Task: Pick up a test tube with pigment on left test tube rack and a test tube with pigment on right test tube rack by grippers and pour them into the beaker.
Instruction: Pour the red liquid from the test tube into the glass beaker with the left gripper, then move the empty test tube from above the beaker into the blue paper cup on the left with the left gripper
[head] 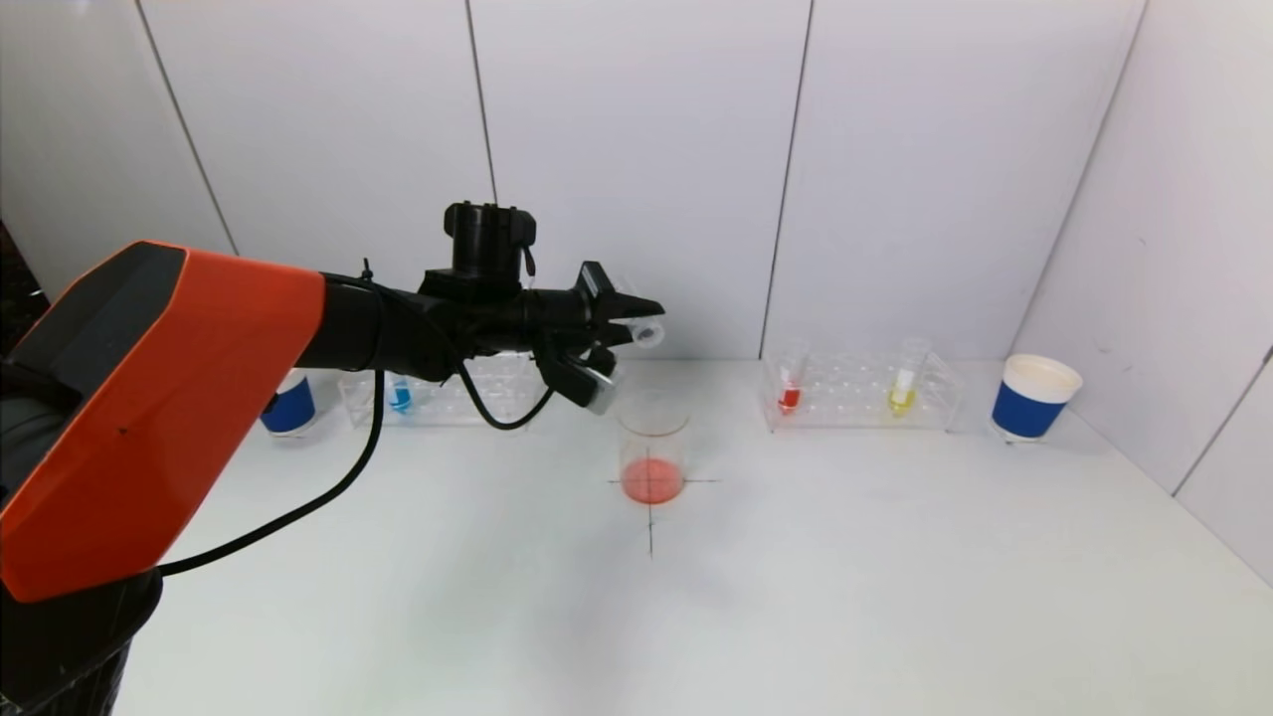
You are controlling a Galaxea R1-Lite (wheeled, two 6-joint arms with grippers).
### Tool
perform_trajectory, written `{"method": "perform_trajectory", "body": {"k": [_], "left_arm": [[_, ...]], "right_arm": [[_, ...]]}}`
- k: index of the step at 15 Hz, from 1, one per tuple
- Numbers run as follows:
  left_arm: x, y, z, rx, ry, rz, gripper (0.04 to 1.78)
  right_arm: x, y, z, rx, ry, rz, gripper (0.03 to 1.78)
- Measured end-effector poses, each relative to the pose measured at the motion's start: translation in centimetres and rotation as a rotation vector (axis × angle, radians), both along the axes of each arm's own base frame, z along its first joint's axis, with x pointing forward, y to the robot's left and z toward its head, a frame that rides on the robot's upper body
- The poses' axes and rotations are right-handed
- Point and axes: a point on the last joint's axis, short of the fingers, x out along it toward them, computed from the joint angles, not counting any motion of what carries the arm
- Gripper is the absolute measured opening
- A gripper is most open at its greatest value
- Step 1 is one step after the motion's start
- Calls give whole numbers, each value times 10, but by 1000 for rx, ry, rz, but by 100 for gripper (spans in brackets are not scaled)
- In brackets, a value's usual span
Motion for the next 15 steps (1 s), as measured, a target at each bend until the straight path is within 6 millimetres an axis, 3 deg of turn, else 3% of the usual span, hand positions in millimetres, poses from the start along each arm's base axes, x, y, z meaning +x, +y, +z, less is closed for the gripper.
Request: {"method": "perform_trajectory", "body": {"k": [10,15], "left_arm": [[-2,3,15,-79,86,35,46],[-5,8,53,-288,224,164,46]], "right_arm": [[0,0,0,0,0,0,177],[0,0,0,0,0,1,177]]}}
